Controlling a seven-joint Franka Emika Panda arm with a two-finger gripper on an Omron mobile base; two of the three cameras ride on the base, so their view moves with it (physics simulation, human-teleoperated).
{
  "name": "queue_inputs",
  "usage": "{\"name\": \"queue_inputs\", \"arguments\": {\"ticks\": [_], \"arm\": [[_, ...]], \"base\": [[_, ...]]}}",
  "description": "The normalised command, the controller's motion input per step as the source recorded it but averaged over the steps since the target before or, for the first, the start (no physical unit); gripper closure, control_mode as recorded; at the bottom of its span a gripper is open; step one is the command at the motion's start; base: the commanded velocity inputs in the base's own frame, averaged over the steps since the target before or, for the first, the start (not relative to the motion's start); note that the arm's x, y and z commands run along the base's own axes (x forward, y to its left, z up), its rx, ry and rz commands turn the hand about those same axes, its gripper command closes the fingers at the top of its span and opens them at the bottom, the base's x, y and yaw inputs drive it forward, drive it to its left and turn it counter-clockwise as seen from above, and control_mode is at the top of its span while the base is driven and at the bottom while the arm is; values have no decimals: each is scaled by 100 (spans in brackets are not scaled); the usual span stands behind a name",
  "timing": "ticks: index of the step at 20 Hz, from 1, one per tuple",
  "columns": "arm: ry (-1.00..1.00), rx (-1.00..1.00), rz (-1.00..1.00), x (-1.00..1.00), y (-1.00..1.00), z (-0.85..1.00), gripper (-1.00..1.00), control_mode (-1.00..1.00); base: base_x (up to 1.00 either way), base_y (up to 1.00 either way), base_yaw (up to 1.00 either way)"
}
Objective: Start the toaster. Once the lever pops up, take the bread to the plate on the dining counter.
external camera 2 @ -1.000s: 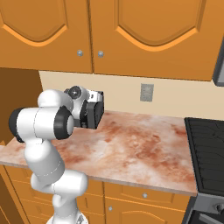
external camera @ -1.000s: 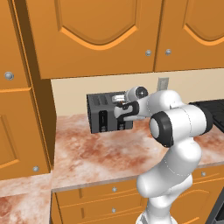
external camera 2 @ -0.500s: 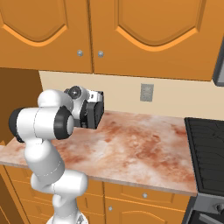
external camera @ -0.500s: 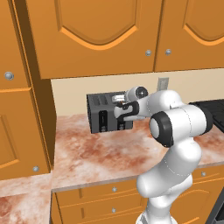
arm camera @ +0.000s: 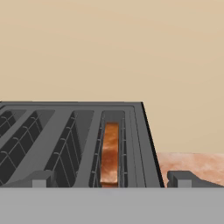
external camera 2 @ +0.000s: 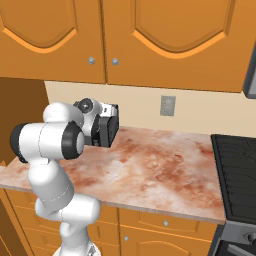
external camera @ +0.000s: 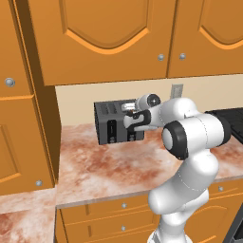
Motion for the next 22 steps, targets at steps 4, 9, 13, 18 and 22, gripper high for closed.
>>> {"name": "queue_inputs", "arguments": {"ticks": [4, 9, 13, 18, 22], "arm": [[0, 0, 0, 0, 0, 0, -100, -100], [0, 0, 0, 0, 0, 0, -100, -100], [0, 0, 0, 0, 0, 0, -100, -100], [0, 0, 0, 0, 0, 0, -100, -100], [0, 0, 0, 0, 0, 0, -100, -100]], "base": [[0, 0, 0], [0, 0, 0], [0, 0, 0], [0, 0, 0], [0, 0, 0]]}}
